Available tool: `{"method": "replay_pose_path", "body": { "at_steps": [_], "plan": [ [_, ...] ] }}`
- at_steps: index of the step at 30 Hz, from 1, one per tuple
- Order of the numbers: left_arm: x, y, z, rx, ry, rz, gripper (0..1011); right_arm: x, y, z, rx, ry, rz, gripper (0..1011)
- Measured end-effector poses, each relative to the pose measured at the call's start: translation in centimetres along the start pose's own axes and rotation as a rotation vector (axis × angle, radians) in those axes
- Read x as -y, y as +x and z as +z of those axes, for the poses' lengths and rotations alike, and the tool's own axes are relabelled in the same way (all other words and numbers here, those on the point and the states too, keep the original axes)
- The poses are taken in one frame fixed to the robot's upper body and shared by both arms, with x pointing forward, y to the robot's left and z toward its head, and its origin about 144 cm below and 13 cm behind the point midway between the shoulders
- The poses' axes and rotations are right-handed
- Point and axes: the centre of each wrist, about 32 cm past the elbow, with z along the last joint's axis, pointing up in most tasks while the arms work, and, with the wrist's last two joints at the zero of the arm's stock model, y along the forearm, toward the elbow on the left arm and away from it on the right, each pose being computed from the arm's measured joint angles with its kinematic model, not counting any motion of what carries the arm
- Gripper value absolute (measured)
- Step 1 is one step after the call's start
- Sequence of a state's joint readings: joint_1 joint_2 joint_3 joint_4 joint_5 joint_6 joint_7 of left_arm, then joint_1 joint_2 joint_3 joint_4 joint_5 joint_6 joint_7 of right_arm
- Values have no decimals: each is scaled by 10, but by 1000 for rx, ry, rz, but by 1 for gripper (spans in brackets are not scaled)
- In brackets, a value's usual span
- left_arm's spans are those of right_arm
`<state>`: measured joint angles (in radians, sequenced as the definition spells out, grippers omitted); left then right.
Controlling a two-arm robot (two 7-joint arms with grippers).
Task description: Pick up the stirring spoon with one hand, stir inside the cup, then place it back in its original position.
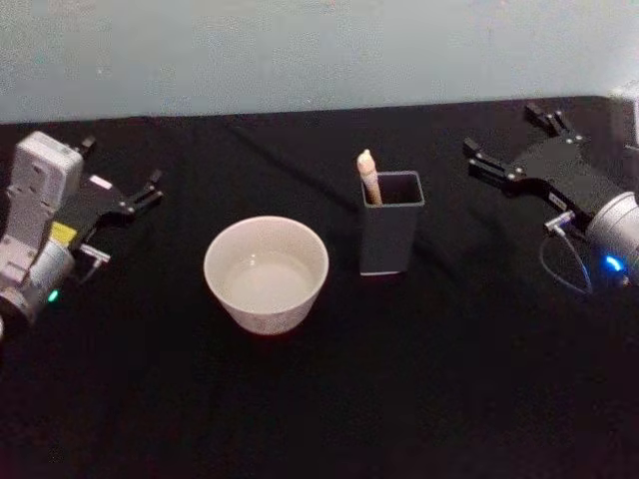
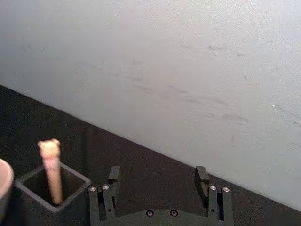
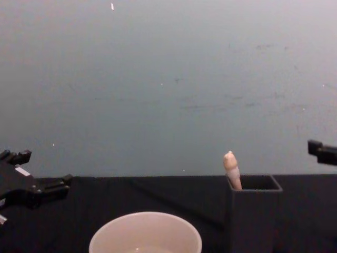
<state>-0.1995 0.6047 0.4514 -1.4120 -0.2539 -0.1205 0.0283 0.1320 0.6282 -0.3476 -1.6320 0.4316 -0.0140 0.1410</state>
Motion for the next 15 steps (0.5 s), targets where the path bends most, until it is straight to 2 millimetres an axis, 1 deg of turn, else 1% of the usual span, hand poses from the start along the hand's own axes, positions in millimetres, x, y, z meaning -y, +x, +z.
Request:
{"method": "replay_pose_path", "body": {
  "at_steps": [4, 9, 12, 15],
  "plan": [
    [0, 0, 0, 0, 0, 0, 1001, 2, -9, 11, -37, 4, 36, 1002],
    [0, 0, 0, 0, 0, 0, 1001, 1, -21, 20, -58, -12, 99, 1003],
    [0, 0, 0, 0, 0, 0, 1002, -2, -29, 22, -66, -33, 161, 1003],
    [0, 0, 0, 0, 0, 0, 1001, -6, -34, 23, -61, -43, 188, 1002]
  ]
}}
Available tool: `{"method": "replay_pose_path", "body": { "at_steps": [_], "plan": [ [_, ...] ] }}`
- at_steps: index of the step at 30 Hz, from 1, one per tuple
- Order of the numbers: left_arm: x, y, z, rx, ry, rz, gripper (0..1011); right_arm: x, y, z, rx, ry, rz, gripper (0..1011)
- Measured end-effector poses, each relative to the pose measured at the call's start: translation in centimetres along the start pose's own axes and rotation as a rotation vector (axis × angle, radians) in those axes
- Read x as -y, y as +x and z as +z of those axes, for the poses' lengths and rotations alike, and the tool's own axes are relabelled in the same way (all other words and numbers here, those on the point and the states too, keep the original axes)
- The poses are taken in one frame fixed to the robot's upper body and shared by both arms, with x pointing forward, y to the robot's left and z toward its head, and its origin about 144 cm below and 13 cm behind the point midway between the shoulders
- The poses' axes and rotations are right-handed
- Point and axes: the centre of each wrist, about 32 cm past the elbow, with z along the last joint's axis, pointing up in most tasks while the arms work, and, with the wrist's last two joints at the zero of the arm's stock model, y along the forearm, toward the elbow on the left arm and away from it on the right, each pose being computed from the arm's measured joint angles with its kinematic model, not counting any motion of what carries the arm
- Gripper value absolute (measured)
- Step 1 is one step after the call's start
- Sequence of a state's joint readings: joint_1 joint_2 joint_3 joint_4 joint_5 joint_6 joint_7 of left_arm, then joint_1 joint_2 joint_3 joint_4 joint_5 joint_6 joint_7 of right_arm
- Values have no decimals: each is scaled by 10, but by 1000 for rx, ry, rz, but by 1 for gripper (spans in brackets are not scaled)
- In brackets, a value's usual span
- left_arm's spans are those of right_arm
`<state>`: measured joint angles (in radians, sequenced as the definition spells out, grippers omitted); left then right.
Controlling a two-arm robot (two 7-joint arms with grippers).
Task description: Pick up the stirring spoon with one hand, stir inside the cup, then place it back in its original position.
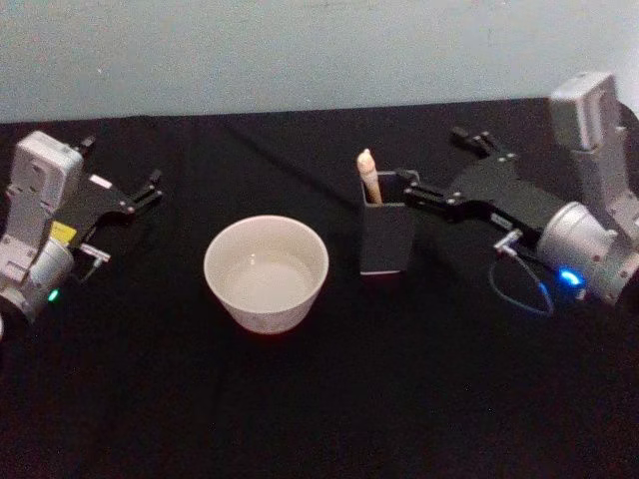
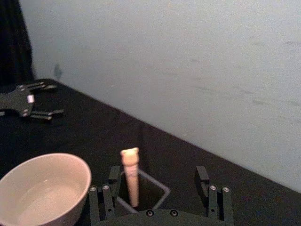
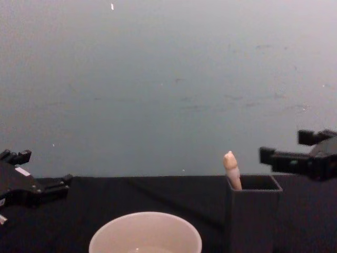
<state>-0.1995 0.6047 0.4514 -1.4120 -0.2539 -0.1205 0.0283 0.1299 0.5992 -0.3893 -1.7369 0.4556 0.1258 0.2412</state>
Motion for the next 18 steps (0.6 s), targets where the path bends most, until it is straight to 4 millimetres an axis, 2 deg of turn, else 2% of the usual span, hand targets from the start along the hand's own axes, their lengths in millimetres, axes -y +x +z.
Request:
{"method": "replay_pose_path", "body": {
  "at_steps": [18],
  "plan": [
    [0, 0, 0, 0, 0, 0, 1001, -41, -7, -1, 5, -68, 62, 1002]
  ]
}}
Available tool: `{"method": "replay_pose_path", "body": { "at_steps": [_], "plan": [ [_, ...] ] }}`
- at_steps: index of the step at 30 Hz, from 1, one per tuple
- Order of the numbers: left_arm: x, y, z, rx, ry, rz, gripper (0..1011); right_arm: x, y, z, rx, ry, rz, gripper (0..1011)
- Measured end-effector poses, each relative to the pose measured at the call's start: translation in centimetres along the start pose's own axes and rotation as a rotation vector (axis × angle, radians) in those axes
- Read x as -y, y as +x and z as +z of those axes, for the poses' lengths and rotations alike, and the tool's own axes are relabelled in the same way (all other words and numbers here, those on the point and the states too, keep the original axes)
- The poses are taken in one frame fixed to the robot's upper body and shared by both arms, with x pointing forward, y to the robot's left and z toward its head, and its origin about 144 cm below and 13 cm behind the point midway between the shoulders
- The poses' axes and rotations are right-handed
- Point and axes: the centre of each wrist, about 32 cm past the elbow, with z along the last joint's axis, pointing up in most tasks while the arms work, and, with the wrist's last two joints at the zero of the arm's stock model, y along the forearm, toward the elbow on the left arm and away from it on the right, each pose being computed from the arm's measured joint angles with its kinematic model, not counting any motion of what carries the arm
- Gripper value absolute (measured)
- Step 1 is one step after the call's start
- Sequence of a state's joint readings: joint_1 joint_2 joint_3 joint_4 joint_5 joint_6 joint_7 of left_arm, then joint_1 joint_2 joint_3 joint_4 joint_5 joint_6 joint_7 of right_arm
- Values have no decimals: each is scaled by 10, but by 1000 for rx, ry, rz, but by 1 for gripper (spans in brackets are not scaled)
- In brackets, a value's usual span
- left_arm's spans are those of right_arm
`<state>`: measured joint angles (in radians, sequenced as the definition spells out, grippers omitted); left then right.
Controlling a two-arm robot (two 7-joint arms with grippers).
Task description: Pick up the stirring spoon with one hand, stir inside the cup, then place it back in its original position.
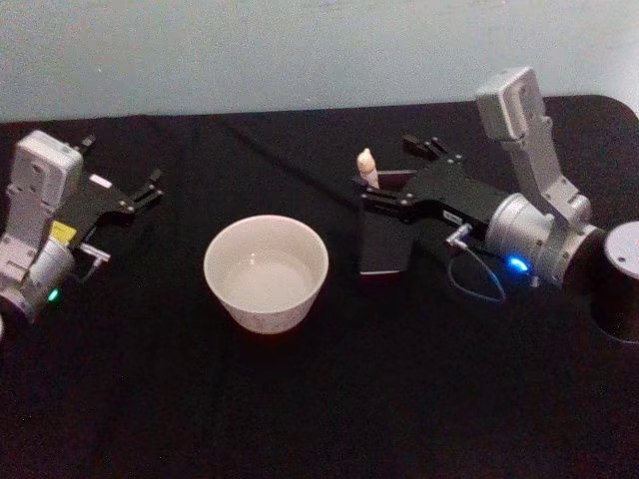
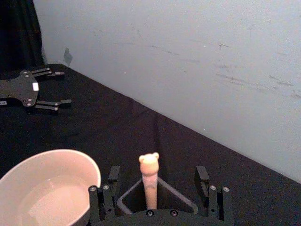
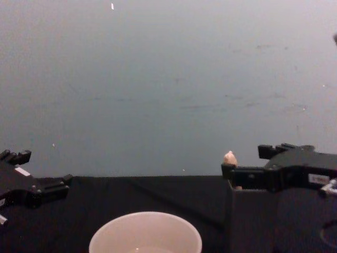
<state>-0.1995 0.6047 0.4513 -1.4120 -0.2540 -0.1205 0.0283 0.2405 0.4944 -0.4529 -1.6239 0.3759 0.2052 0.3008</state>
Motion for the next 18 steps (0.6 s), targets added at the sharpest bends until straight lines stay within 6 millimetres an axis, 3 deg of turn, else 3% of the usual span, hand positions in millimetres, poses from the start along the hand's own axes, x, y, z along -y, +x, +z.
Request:
{"method": "replay_pose_path", "body": {
  "at_steps": [18],
  "plan": [
    [0, 0, 0, 0, 0, 0, 1001, -28, 0, -1, 18, -18, 0, 1003]
  ]
}}
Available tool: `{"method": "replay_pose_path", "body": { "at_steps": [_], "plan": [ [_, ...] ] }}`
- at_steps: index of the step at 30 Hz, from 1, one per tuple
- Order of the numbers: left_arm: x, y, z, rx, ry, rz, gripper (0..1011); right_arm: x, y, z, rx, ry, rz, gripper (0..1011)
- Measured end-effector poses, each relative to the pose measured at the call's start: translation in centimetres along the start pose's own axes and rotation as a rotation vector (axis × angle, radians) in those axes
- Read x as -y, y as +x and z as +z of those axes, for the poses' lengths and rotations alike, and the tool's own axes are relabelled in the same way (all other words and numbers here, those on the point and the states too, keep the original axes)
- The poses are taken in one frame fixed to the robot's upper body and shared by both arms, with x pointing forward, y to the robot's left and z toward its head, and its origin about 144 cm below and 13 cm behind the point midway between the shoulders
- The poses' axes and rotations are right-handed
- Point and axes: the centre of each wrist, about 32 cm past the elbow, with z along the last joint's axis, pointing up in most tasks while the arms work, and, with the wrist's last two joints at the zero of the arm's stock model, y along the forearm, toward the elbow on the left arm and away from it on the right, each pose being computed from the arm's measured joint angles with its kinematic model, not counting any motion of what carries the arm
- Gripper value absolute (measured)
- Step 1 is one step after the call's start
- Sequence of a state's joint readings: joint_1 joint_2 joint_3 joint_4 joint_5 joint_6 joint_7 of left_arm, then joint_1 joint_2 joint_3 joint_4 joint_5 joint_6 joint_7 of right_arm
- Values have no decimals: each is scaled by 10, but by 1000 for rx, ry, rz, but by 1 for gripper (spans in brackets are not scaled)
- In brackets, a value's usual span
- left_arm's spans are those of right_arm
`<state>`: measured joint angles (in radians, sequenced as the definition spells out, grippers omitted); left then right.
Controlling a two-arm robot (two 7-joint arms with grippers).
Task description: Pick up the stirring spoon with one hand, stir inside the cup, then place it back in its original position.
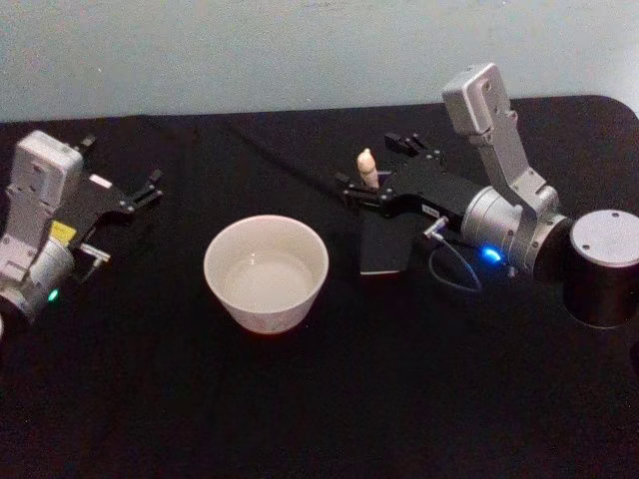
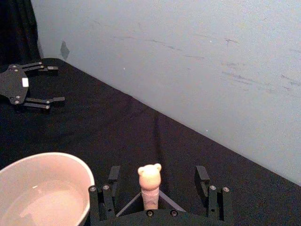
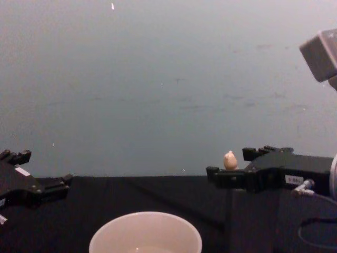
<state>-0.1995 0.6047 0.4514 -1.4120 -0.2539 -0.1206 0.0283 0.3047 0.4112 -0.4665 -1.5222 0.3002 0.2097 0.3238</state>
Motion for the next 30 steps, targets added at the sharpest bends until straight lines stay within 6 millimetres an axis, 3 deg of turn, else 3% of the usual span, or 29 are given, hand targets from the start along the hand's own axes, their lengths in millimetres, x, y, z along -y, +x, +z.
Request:
{"method": "replay_pose_path", "body": {
  "at_steps": [13, 24, 25, 30],
  "plan": [
    [0, 0, 0, 0, 0, 0, 1001, 1, 0, 0, 0, 1, 0, 971],
    [0, 0, 0, 0, 0, 0, 1001, 1, 0, 0, -2, 2, 1, 706],
    [0, 0, 0, 0, 0, 0, 1001, 1, 0, 0, -2, 2, 1, 638],
    [0, 0, 0, 0, 0, 0, 1001, 1, 0, 0, -2, 2, 1, 494]
  ]
}}
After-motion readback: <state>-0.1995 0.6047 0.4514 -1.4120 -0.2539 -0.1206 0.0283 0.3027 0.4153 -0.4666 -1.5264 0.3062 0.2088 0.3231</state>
